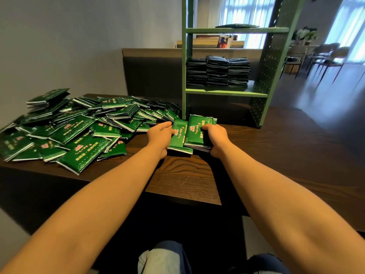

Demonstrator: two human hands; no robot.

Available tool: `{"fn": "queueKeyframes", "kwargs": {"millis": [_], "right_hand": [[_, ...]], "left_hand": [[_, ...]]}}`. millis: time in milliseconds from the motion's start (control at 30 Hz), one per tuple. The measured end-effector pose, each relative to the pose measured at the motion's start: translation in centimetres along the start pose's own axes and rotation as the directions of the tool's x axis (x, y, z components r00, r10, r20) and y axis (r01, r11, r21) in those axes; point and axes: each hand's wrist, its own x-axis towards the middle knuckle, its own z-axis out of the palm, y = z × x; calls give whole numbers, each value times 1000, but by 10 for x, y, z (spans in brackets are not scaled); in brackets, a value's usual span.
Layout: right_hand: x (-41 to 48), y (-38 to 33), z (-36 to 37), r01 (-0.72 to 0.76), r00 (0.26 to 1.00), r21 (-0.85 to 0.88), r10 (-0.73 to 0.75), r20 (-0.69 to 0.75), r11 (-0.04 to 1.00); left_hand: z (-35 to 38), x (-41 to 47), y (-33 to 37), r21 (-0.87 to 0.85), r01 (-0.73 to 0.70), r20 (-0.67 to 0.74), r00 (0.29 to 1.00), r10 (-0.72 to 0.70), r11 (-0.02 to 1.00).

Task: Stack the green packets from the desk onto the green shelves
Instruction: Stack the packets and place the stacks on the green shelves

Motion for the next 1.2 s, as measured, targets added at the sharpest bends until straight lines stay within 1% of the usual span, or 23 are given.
{"fn": "queueKeyframes", "kwargs": {"millis": [100, 167, 200, 333, 400, 533, 600, 667, 733, 800, 867, 933, 1000, 1067, 1200], "right_hand": [[-5, -1, 4, -28, 997, 3, 27, 69, 1000], [-8, 0, 6, -41, 992, 29, 37, 120, 999], [-8, 0, 6, -51, 990, 48, 44, 137, 998], [-11, -1, 2, -90, 986, 80, 77, 149, 993], [-11, -3, 3, -90, 986, 92, 76, 150, 992], [-9, -5, 2, -149, 975, 129, 124, 184, 980], [-9, -6, 0, -179, 967, 136, 148, 209, 974], [-7, -7, -2, -181, 964, 125, 150, 220, 976], [-1, -8, -1, -140, 974, 86, 122, 189, 986], [8, -7, 1, -50, 990, 14, 47, 133, 999], [17, -8, 2, 72, 994, -102, -63, 85, 992], [22, -9, 3, 161, 987, -183, -155, 47, 970], [29, -6, 3, 218, 975, -230, -222, 7, 949], [38, 0, 3, 235, 968, -268, -250, -22, 934], [52, 8, 1, 228, 963, -300, -260, -70, 926]], "left_hand": [[10, -2, 3, -110, 94, 24, 995, -92, 989], [16, -5, 4, -144, 149, 42, 989, -144, 978], [18, -8, 4, -150, 154, 61, 987, -146, 977], [26, -16, 4, -97, 127, 133, 985, -114, 987], [29, -18, 4, -122, 130, 155, 982, -110, 984], [37, -19, 7, -160, 120, 110, 989, -103, 980], [38, -19, 9, -136, 71, 99, 993, -58, 988], [36, -18, 10, -48, -20, 83, 996, 24, 999], [32, -16, 9, 93, -158, 66, 986, 152, 983], [26, -10, 7, 204, -256, 77, 967, 245, 945], [21, -1, 2, 279, -298, 85, 955, 285, 913], [17, 11, 0, 411, -307, 71, 949, 306, 858], [14, 25, 0, 505, -290, 54, 951, 305, 813], [13, 42, -1, 578, -247, 56, 963, 264, 778], [13, 70, 2, 748, -193, 122, 980, 155, 635]]}}
